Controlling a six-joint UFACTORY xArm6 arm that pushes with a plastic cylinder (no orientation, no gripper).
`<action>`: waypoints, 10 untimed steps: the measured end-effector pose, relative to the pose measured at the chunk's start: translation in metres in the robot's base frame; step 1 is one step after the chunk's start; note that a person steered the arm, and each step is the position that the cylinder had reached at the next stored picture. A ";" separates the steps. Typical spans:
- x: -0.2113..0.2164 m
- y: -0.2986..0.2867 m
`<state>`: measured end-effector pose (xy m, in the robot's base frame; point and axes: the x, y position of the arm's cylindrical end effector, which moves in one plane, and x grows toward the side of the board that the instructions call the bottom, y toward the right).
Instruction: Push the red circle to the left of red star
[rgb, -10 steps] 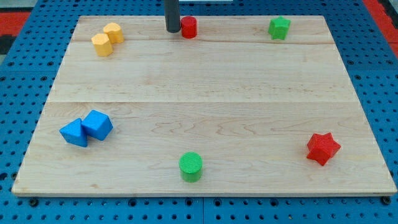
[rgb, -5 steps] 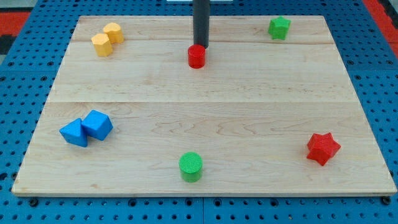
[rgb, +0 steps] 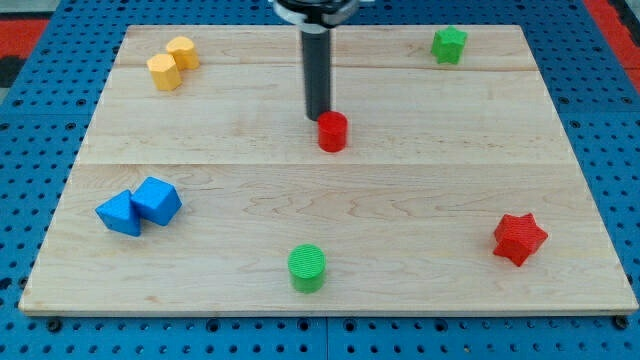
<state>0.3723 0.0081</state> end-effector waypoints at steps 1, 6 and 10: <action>0.018 -0.026; 0.127 0.142; 0.175 0.089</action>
